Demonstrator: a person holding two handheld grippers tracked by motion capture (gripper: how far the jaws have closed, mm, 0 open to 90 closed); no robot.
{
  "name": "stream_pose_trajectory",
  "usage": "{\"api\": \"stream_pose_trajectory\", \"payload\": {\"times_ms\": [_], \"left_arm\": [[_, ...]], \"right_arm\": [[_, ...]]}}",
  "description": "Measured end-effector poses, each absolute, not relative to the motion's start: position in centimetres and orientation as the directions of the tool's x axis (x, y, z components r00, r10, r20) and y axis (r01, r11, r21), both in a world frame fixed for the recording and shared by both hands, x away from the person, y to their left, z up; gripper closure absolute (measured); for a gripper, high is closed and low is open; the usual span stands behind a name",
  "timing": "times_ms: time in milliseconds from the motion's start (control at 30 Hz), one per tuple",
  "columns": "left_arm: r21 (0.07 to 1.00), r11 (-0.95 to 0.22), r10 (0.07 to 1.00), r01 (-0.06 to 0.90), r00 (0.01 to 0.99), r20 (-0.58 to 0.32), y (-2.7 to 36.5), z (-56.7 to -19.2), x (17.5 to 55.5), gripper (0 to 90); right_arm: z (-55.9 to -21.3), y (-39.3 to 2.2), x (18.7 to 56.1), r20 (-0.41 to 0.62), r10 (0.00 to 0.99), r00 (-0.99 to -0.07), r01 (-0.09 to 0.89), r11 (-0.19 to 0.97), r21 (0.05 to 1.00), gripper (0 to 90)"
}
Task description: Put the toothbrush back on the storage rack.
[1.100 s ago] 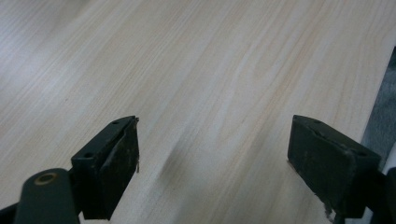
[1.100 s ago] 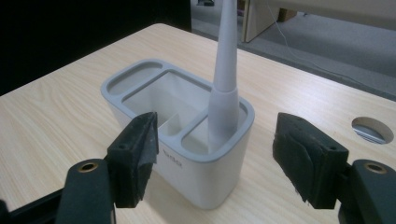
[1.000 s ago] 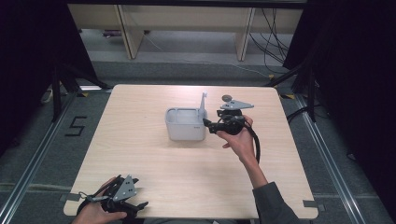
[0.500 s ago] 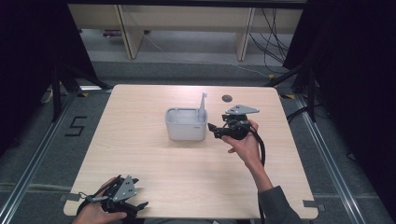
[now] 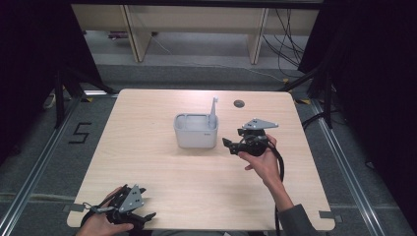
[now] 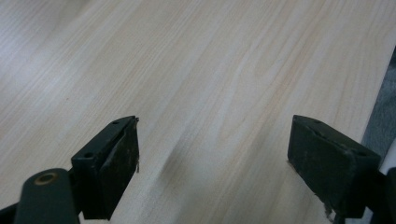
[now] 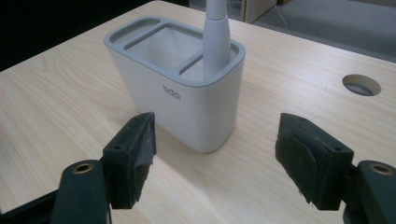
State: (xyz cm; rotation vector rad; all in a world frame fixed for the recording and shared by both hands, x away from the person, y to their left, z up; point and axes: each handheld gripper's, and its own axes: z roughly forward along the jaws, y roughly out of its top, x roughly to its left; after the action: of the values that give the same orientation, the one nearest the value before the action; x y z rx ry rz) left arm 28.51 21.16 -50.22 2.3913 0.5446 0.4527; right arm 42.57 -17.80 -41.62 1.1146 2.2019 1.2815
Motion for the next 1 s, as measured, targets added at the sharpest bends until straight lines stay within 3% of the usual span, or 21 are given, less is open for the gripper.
{"api": "stream_pose_trajectory", "payload": {"times_ms": [800,1000], "left_arm": [[0.630,-0.722,0.483,0.285,0.859,0.166,21.6,-50.0,28.3,16.3],[0.638,-0.720,0.497,0.274,0.845,0.199,21.5,-50.1,28.3,16.4]], "right_arm": [[-44.3,-19.0,39.4,0.117,0.773,-0.624,0.500,0.279,0.820,29.2],[-45.2,-19.5,38.6,0.133,0.772,-0.622,0.520,0.280,0.807,28.3]]}}
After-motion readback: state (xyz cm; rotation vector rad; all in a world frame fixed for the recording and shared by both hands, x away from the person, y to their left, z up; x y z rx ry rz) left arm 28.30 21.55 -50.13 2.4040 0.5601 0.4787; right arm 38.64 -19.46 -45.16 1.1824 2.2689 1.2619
